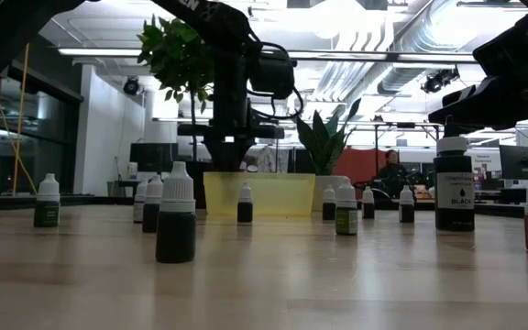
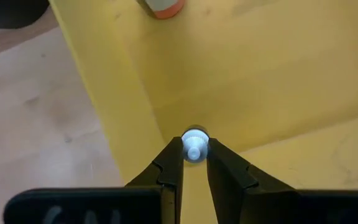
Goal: Pick & Place food coloring
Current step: Put the small red food coloring bottle into the yellow bin
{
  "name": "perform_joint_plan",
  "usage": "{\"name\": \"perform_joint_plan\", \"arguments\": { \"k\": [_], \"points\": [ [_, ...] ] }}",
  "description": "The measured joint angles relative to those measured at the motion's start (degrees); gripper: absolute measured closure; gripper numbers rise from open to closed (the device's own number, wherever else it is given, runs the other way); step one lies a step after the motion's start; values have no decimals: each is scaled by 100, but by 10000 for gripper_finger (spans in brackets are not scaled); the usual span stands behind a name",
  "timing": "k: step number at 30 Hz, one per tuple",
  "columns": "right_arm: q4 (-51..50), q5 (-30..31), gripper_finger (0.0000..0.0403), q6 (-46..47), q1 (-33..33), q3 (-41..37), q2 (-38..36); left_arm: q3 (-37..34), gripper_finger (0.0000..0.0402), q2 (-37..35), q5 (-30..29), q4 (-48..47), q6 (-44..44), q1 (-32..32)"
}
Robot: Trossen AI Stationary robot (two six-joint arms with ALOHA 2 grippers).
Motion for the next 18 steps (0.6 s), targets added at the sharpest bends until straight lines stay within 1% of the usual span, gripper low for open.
{"name": "perform_joint_plan", "arguments": {
  "k": [3, 5, 9, 18],
  "points": [
    [0, 0, 402, 0, 0, 0, 0, -16, 351, -2, -13, -19, -152, 0],
    [0, 0, 402, 0, 2, 0, 0, -168, 351, -13, 6, 146, -212, 0],
    [-2, -2, 402, 0, 2, 0, 0, -455, 351, -31, 240, 502, -276, -2],
    [-2, -2, 402, 0, 1, 0, 0, -468, 351, -28, 298, 555, -284, -2]
  ]
}}
